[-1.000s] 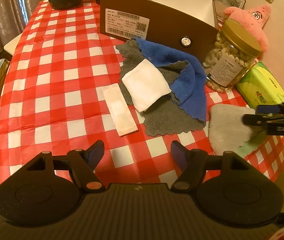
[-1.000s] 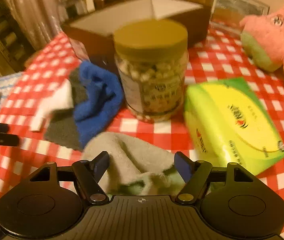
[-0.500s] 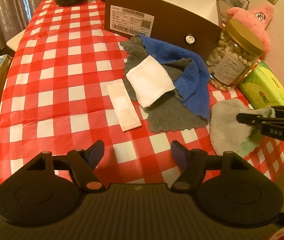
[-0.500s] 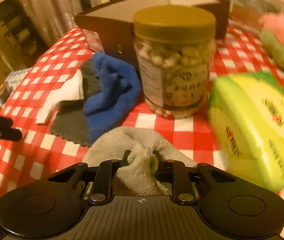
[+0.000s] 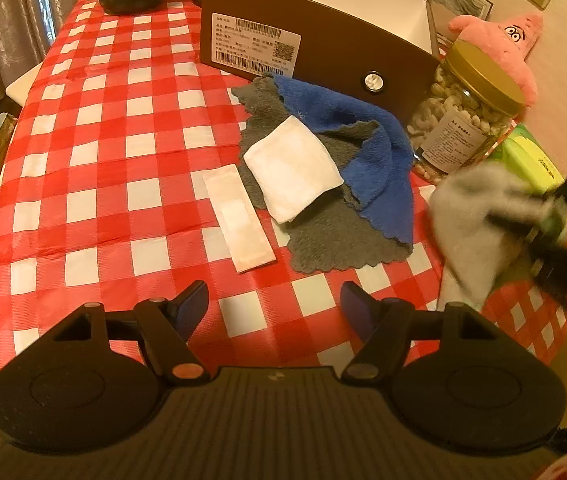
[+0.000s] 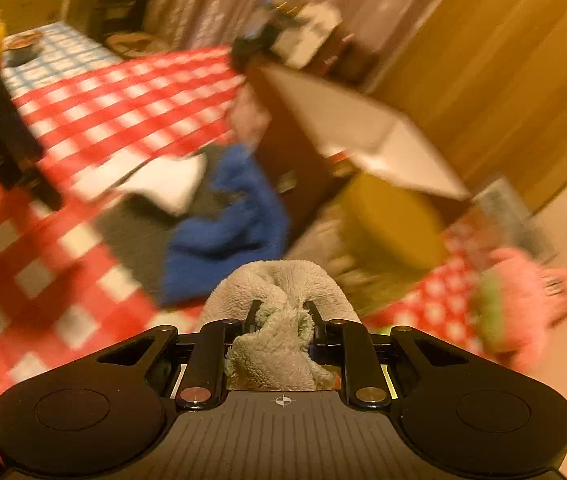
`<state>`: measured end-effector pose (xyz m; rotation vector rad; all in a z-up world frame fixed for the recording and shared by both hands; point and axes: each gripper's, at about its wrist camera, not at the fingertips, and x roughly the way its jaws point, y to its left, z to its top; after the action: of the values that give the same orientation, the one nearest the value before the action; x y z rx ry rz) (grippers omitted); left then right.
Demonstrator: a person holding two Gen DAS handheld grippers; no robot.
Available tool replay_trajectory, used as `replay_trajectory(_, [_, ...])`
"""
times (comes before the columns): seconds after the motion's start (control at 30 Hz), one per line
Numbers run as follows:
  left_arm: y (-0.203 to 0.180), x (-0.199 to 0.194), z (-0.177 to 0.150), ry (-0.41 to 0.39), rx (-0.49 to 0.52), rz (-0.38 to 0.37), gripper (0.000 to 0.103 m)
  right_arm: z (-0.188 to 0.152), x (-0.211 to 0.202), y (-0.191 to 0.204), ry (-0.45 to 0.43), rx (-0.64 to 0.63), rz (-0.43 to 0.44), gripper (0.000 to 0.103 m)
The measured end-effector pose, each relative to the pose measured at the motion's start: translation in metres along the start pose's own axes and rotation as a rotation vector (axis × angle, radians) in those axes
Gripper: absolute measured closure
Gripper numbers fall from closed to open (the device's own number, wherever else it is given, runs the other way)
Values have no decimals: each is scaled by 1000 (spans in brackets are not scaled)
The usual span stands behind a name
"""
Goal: Organize soft objects
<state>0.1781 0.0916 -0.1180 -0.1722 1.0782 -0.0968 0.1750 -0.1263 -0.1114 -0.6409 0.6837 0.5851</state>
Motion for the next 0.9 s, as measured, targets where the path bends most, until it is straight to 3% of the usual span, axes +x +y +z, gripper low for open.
replay_trajectory(0.1, [3, 1, -1, 4, -2, 0, 33, -4, 14, 5, 48, 94, 126, 83])
replay_trajectory(0.17, [5, 2, -2, 10, -7, 2, 33, -4, 20, 8, 53, 139, 153, 80])
replay_trajectory(0.2, [6, 3, -2, 13, -9, 2, 33, -4, 23, 8, 60, 161, 173, 76])
replay_trajectory(0.27, [8, 4, -2, 18, -9, 4, 33, -1, 27, 6, 90, 202, 216, 48])
replay_trajectory(0.33, [9, 5, -2, 20, -8, 4, 33, 0, 29, 6, 92, 221, 251, 37])
replay_trajectory(0.37, [10, 6, -2, 20, -9, 5, 33, 0, 29, 9, 94, 205, 247, 36])
replay_trajectory(0.53, [13, 10, 2, 19, -8, 5, 36, -8, 41, 22, 115, 85, 173, 37])
replay_trajectory(0.6, [14, 12, 4, 16, -8, 10, 36, -12, 42, 16, 102, 125, 162, 49])
replay_trajectory(0.63, [15, 15, 5, 15, -9, 12, 36, -12, 44, 11, 104, 142, 143, 64])
replay_trajectory(0.67, [15, 17, 7, 14, -9, 13, 36, -13, 44, 4, 103, 182, 156, 67])
replay_trajectory(0.9, [12, 40, 22, 3, 19, 34, 40, -11, 49, -27, 118, 425, 206, 72])
